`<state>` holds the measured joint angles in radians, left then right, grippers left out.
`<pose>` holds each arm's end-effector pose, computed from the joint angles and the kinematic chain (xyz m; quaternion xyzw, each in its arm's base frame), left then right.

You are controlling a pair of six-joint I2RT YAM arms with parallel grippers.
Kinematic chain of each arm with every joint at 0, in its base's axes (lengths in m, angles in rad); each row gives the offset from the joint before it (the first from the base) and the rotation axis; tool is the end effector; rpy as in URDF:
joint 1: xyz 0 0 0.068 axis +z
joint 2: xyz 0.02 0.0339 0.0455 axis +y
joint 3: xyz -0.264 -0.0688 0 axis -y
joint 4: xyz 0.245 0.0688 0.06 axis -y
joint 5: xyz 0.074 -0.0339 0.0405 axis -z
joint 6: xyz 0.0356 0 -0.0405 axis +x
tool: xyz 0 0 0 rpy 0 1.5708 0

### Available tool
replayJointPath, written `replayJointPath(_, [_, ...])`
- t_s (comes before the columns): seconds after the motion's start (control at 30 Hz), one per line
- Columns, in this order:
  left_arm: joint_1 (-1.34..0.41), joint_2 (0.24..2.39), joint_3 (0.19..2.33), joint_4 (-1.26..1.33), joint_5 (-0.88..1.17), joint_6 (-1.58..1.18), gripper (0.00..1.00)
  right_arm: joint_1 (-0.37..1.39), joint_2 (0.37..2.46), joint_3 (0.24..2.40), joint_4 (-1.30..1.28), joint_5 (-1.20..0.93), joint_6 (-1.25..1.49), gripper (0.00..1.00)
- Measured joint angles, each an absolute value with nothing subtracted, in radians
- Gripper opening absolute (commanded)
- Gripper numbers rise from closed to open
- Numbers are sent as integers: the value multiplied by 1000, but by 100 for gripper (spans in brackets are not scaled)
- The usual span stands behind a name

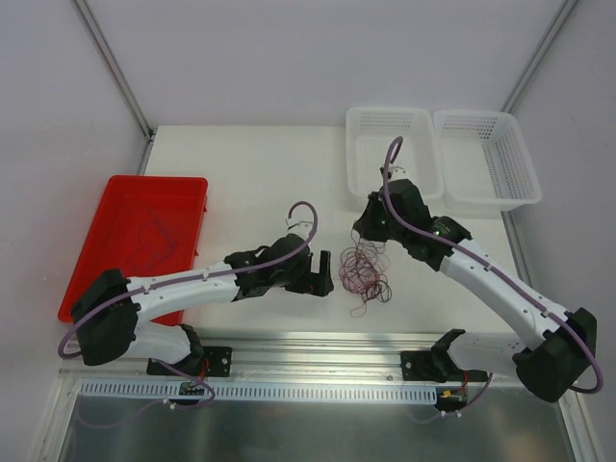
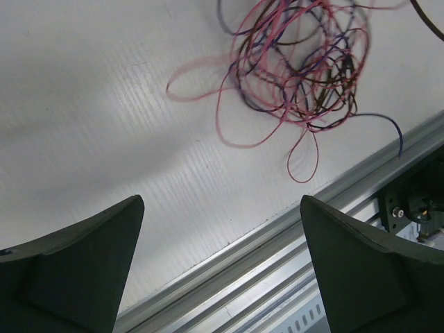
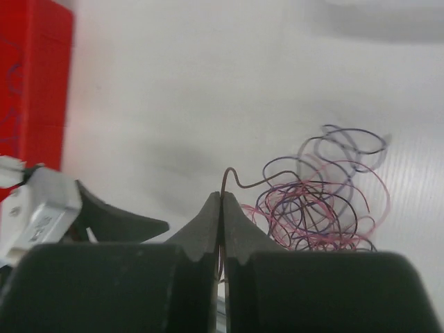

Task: Untangle the cables

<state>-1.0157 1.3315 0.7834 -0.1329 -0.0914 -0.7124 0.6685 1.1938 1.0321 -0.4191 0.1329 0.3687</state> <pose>0.1518 -0.2387 0.2246 0.1168 0.8943 -0.3002 0.3105 0.2114 0.1609 0.3188 -0.0999 0.8729 0.1842 0.4406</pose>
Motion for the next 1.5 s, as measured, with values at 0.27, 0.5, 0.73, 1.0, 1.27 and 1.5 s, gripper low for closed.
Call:
replayJointPath(0.27, [-1016, 1151, 735, -117, -127, -715, 97, 787, 1151, 1212, -474, 80, 303, 1])
replayJointPath(0.5, [-1016, 1129, 679, -72, -190, -714, 94, 807, 1140, 1219, -484, 39, 294, 1])
replayJointPath(0.73, [-1016, 1262, 643, 46, -246, -727, 87, 816, 1139, 1219, -484, 1, 294, 1])
replayJointPath(1.0, [-1016, 1508, 704, 187, -273, -757, 77, 823, 1107, 1223, -503, -9, 295, 1])
replayJointPath(1.27, [-1016, 1648, 751, 249, -313, -846, 23, 824, 1042, 1240, -546, 1, 293, 1])
replayJointPath(1.5, [-989, 1596, 736, 203, -385, -849, 0, 825, 930, 1306, -683, 157, 237, 1])
